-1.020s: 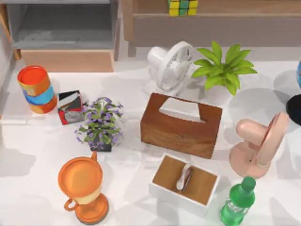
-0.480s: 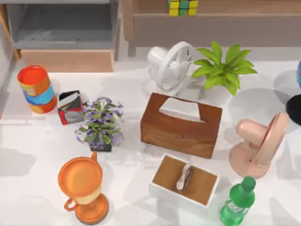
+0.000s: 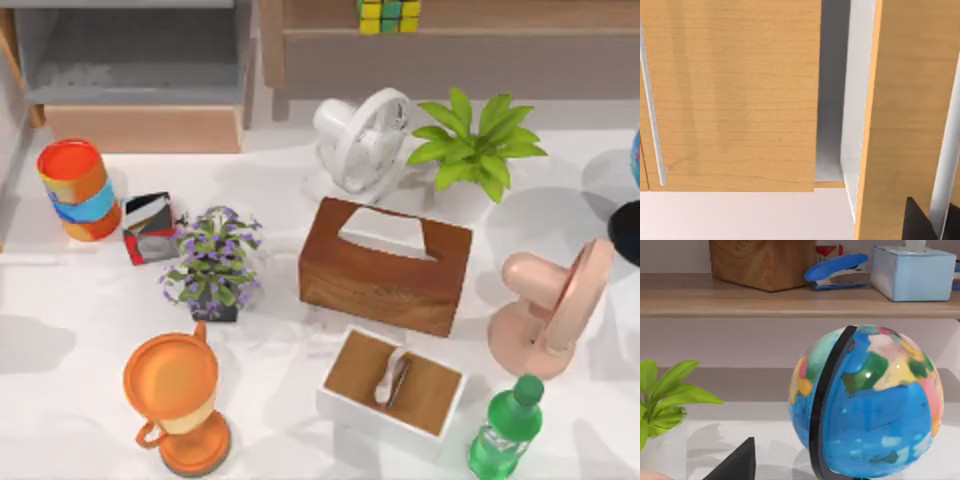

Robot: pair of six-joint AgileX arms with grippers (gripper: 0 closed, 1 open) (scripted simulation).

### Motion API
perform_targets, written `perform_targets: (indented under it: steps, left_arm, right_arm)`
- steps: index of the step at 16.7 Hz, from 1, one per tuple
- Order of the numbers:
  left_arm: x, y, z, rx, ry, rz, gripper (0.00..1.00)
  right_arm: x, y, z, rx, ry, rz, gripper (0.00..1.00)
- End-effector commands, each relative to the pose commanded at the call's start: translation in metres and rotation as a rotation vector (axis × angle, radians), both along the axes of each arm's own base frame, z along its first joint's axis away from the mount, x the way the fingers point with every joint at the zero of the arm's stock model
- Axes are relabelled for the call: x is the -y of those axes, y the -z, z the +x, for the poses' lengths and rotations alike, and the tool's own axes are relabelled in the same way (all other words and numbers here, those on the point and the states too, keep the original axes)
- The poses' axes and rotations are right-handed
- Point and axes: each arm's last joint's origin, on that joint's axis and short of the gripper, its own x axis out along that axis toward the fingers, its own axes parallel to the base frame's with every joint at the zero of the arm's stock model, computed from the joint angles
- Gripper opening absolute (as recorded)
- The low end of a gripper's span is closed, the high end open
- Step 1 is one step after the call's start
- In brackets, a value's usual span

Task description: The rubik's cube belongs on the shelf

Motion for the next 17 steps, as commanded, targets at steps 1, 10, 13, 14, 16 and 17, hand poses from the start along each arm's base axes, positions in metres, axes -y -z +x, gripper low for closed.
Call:
perform_targets:
  steps: [1, 10, 13, 14, 16, 17]
  left_arm:
    - [0.0, 0.0, 0.0, 0.0, 0.0, 0.0, 0.0]
    - [-0.001, 0.004, 0.031, -0.017, -0.002, -0.016, 0.0]
    - [-0.001, 0.004, 0.044, -0.018, -0.003, -0.017, 0.0]
    - [-0.001, 0.004, 0.049, -0.014, -0.003, -0.015, 0.0]
    - [0.0, 0.004, 0.06, -0.015, -0.002, -0.015, 0.0]
    - [0.001, 0.004, 0.062, -0.016, -0.002, -0.016, 0.0]
  right_arm:
    - [0.0, 0.0, 0.0, 0.0, 0.0, 0.0, 1.0]
    - [0.0, 0.0, 0.0, 0.0, 0.0, 0.0, 1.0]
    - [0.0, 0.0, 0.0, 0.0, 0.0, 0.0, 1.0]
    - [0.0, 0.0, 0.0, 0.0, 0.0, 0.0, 1.0]
    - [0.0, 0.0, 0.0, 0.0, 0.0, 0.0, 1.0]
    - [0.0, 0.0, 0.0, 0.0, 0.0, 0.0, 1.0]
